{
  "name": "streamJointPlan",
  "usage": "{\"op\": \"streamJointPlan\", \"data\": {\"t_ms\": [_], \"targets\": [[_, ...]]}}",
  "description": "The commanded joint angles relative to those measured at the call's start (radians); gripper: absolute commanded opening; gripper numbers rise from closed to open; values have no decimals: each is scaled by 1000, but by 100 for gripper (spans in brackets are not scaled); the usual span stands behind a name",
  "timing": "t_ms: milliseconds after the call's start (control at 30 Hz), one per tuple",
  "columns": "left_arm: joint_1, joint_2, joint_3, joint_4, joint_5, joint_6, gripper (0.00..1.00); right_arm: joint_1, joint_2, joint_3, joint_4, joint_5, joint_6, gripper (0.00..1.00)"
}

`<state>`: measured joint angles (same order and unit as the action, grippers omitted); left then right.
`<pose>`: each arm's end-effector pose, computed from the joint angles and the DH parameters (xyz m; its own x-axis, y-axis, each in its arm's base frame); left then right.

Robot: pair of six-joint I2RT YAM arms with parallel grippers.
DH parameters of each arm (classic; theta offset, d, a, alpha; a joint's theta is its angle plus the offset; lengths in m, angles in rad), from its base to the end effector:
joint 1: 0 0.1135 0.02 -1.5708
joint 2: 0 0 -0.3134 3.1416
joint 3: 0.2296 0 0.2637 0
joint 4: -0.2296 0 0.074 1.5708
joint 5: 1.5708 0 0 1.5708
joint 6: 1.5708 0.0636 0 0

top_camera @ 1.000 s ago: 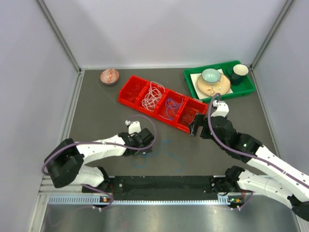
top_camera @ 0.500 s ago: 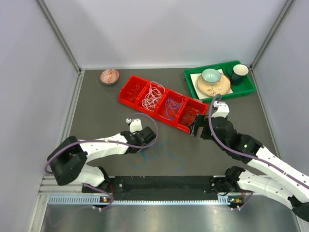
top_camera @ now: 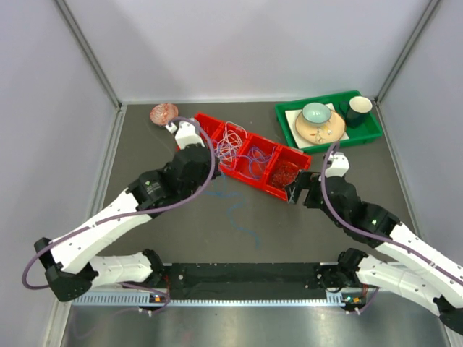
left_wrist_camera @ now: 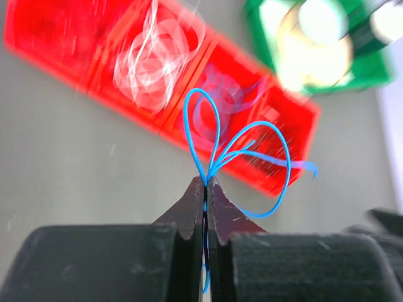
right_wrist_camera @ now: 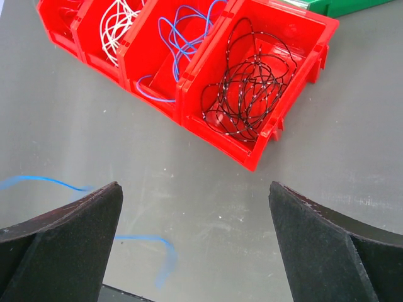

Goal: Untangle the cables

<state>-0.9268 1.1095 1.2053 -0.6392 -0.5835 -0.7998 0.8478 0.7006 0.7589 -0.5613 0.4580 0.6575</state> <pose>0.1716 -0.1702 0.4127 -0.4919 -0.3417 -0.8008 0.0451 0.9085 -0.4154 0.1191 0.0924 0.3272 -0.5068 0.2541 -0.8237 -0.1345 0.9205 0.3667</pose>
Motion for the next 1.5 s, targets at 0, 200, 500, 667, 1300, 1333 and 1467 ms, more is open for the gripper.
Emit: {"op": "streamJointPlan", "data": {"t_ms": [0, 200, 500, 667, 1300, 1333, 1467], "targets": [[8, 47, 123, 73, -30, 155, 0, -7, -12, -12, 31, 22, -2, 98], [40, 160, 279, 142, -61, 204, 0, -9, -6, -15, 32, 22, 5, 98], [80, 312, 497, 225, -81, 320, 0, -9, -24, -7, 28, 25, -9, 98], [100, 398, 597, 279, -50, 375, 0, -7, -29, 5, 18, 42, 1, 97], [226, 636, 826, 325, 62, 413, 0, -9, 13, 28, 6, 73, 11, 98], [229, 641, 829, 329, 66, 410, 0, -9, 16, 28, 6, 70, 13, 98], [240, 656, 849, 335, 94, 399, 0, -9, 33, 20, 9, 71, 21, 99]]}}
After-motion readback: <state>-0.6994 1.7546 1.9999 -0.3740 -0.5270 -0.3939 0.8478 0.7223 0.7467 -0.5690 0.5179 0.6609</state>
